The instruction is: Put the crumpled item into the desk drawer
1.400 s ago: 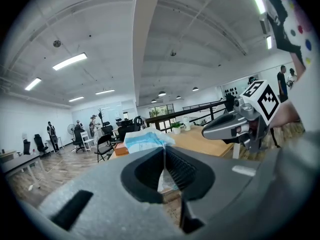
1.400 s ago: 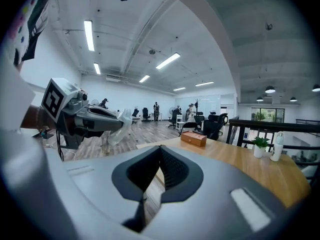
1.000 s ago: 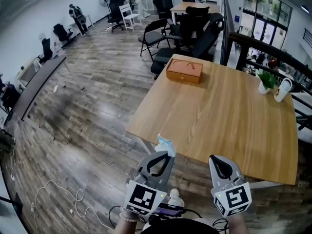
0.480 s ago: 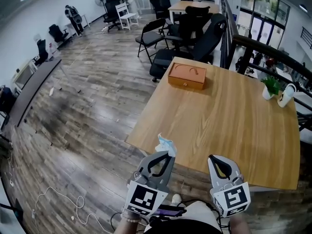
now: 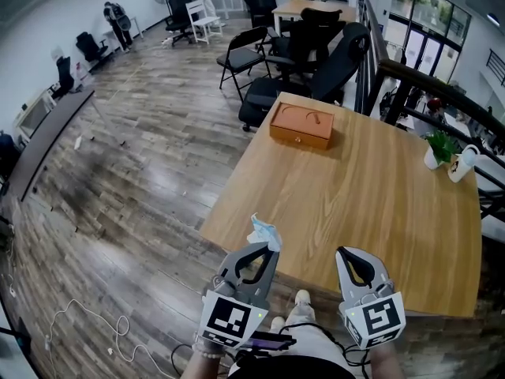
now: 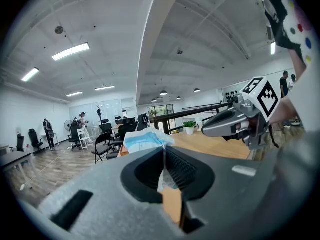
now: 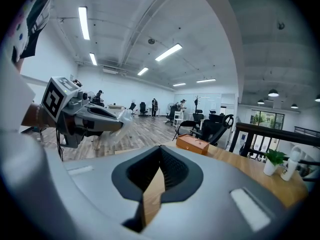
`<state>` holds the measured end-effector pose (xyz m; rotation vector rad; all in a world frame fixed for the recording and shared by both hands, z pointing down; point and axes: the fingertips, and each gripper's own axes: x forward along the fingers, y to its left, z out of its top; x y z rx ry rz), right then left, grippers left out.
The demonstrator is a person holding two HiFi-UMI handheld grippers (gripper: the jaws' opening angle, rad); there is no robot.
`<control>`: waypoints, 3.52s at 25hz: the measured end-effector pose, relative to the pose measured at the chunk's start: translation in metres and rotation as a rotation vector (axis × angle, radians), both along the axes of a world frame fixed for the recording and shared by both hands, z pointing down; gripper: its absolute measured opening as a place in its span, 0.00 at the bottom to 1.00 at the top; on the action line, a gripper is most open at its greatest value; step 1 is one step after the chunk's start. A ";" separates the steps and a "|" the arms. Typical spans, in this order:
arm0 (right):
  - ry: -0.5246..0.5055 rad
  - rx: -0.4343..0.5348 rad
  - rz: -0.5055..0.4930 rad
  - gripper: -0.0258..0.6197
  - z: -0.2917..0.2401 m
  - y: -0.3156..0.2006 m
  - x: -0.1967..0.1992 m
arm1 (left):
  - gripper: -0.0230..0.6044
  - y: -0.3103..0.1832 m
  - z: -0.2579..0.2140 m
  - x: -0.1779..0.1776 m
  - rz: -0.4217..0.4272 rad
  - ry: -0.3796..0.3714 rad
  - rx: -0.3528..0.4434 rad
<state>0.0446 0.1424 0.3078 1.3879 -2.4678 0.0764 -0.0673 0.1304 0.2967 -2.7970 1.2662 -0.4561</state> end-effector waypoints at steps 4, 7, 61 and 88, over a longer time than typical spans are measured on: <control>-0.002 0.002 -0.014 0.04 -0.003 -0.016 0.006 | 0.07 -0.015 -0.003 0.004 -0.012 -0.005 0.005; -0.001 0.000 -0.024 0.04 -0.002 -0.028 0.011 | 0.07 -0.029 -0.002 0.007 -0.025 -0.005 0.009; -0.068 -0.043 -0.121 0.04 0.050 -0.272 0.014 | 0.07 -0.246 0.044 0.022 -0.152 -0.019 -0.041; -0.045 -0.106 -0.013 0.04 0.126 -0.407 -0.020 | 0.07 -0.364 0.105 -0.011 -0.095 -0.021 -0.094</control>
